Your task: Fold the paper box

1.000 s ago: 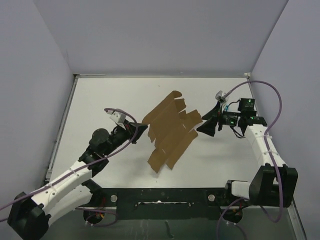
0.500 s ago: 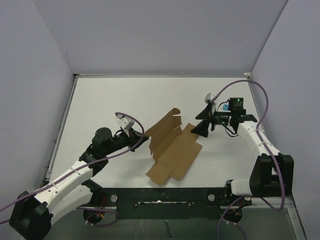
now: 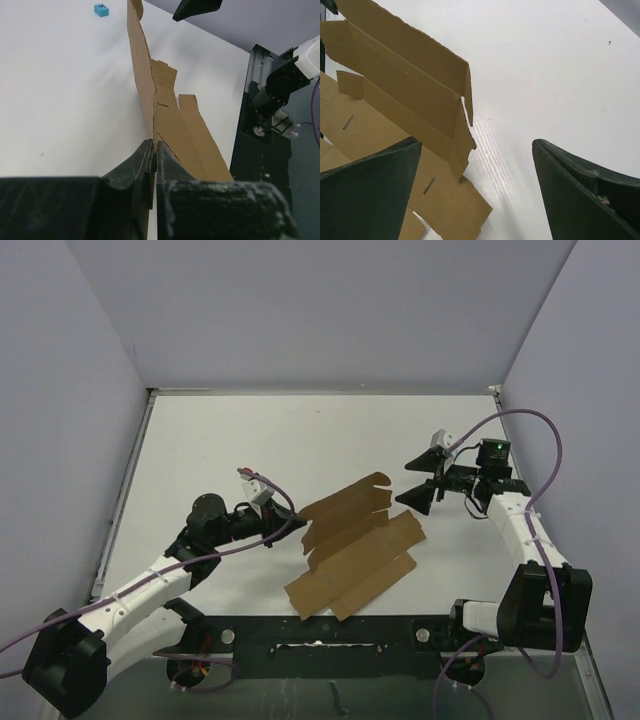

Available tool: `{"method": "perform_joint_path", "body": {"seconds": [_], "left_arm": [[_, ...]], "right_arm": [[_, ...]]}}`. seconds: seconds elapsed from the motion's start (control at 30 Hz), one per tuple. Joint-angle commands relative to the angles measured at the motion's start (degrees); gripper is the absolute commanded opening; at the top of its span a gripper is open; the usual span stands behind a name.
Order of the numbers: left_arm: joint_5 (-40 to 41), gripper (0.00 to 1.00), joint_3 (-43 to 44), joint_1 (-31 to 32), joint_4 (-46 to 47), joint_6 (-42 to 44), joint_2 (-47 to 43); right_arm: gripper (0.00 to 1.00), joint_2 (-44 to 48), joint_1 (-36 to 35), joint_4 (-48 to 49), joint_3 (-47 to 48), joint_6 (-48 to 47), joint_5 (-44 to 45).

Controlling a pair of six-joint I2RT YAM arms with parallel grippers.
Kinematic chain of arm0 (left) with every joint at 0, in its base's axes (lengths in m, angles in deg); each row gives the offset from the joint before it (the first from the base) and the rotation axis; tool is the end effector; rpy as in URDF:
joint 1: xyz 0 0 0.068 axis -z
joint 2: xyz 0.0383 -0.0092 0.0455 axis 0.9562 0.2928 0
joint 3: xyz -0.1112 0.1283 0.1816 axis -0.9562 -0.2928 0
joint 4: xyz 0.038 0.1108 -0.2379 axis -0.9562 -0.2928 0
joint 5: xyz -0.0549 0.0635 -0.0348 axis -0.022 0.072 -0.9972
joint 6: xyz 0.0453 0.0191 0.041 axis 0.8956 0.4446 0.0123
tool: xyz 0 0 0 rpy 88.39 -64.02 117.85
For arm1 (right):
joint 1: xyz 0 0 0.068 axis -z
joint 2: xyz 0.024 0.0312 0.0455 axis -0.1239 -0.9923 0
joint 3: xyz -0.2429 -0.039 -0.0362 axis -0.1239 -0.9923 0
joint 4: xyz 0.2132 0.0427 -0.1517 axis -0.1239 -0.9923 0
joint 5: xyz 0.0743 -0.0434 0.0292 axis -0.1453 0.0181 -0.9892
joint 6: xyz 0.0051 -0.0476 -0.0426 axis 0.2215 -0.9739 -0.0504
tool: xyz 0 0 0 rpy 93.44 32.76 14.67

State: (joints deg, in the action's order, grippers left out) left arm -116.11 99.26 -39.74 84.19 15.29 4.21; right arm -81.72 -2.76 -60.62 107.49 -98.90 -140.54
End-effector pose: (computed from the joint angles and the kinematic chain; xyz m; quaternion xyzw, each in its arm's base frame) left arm 0.1831 -0.1543 0.2224 0.3149 0.6609 -0.4678 0.4951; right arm 0.2704 0.0264 0.2331 -0.4121 0.6661 0.3960 0.4793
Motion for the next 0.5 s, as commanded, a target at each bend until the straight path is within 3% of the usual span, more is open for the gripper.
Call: {"method": "perform_joint_path", "body": {"seconds": [0.0, 0.23, 0.47], "left_arm": [[-3.3, 0.0, 0.8, -0.6, 6.9, 1.0, 0.5], [-6.3, 0.0, 0.3, -0.6, 10.3, 0.1, 1.9], [-6.4, 0.0, 0.0, -0.7, 11.1, 0.2, 1.9]], "right_arm": [[0.98, 2.3, 1.2, -1.8, 2.1, -3.0, -5.7], [0.99, -1.8, -1.1, -5.5, 3.7, -6.5, -3.9], [0.92, -3.8, -3.6, -8.6, 4.0, -10.7, -4.1]]}}
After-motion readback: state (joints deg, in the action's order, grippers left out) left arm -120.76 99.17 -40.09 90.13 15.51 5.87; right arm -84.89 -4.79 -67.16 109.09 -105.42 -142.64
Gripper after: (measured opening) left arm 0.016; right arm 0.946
